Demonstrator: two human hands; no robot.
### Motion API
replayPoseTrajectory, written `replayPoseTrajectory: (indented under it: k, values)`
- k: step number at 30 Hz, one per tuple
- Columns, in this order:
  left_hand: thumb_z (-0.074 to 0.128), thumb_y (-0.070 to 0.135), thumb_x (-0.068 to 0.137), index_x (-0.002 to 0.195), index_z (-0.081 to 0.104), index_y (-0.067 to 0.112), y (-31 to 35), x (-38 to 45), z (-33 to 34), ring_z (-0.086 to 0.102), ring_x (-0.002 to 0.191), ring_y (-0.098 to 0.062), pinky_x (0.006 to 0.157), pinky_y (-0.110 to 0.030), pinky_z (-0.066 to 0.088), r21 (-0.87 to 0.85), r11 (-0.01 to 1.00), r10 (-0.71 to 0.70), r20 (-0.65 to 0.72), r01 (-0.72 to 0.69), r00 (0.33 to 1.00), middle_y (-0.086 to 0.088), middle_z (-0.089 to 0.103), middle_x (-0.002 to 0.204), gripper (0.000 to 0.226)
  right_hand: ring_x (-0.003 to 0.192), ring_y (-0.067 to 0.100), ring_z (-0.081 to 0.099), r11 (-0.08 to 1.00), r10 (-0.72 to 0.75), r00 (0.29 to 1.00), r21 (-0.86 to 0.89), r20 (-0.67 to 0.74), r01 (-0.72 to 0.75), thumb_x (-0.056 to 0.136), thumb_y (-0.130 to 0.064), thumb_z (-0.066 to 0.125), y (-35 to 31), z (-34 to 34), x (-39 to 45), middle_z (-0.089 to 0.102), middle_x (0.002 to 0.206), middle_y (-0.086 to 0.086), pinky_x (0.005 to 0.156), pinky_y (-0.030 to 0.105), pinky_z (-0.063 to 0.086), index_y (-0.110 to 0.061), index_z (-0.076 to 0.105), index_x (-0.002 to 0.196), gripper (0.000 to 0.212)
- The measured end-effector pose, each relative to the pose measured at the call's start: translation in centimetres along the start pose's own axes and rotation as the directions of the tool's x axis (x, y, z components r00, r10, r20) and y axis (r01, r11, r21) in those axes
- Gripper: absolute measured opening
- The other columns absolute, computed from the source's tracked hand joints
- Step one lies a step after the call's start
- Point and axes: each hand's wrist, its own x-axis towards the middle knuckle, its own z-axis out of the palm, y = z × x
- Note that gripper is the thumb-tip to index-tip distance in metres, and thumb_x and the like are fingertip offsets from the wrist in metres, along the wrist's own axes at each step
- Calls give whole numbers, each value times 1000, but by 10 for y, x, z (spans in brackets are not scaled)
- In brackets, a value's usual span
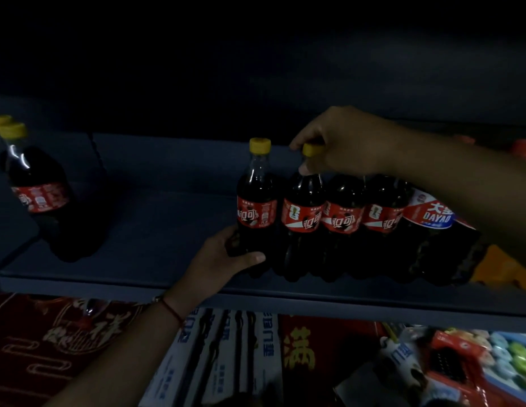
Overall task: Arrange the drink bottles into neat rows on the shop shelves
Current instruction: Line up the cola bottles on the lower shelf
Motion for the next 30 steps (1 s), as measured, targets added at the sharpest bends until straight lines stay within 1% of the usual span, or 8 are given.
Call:
replayPoseTrajectory:
  k: [5,9,12,14,17,20,26,30]
  values:
    - [78,20,83,131,58,25,5,1,1,62,110,4,93,-13,48,-3,1000,12,36,-12,999,17,68,118,52,94,5,55,1000,6,1000,-15,-23,-6,81,-31,76,-3,5,6,64,114,-7,78,19,42,-22,65,125,46]
    - [72,16,89,130,55,29,7,-2,6,61,110,7,87,-6,45,7,999,52,46,-52,998,24,65,118,47,98,6,53,1000,24,999,6,-28,-24,82,-30,75,-1,7,5,63,122,-3,80,20,41,-22,62,130,50]
    - [71,18,90,135,53,27,7,-4,9,60,111,9,90,-7,46,9,997,81,49,-82,996,23,63,121,49,104,10,56,1000,-1,1000,20,-14,1,84,-34,73,1,6,0,62,118,-5,83,22,41,-25,59,132,51]
    - [71,20,90,137,53,26,7,-4,10,59,113,7,92,-8,45,-1,996,88,37,-88,995,20,63,125,51,111,13,55,1000,-11,1000,-19,18,11,83,-41,71,4,0,-3,59,119,-7,88,24,42,-27,53,136,58]
    - [72,24,89,144,48,21,8,-4,13,58,116,7,92,-6,43,3,994,106,20,-106,994,14,61,132,60,119,15,51,993,84,986,-89,142,-72,74,-47,78,14,-9,-11,51,136,-5,98,31,44,-30,40,144,81]
    - [72,25,88,145,47,22,6,-1,16,55,113,14,88,-1,41,11,993,121,3,-121,993,20,58,129,62,110,16,54,982,144,957,-156,251,-107,68,-38,85,23,-8,-17,56,130,-3,94,33,48,-28,41,141,86]
    - [72,28,87,147,45,23,3,4,15,54,115,14,91,-2,41,19,991,130,-9,-130,991,18,58,133,65,92,13,57,995,68,986,-78,153,-57,72,-29,84,31,1,-20,59,106,-4,67,24,43,-26,46,137,75]
    - [72,28,88,146,46,24,2,4,14,54,115,13,90,-2,41,29,991,135,-9,-134,991,21,58,132,64,95,14,58,999,36,992,-28,121,-33,71,-26,85,35,6,-19,59,111,-3,74,27,46,-27,48,137,75]
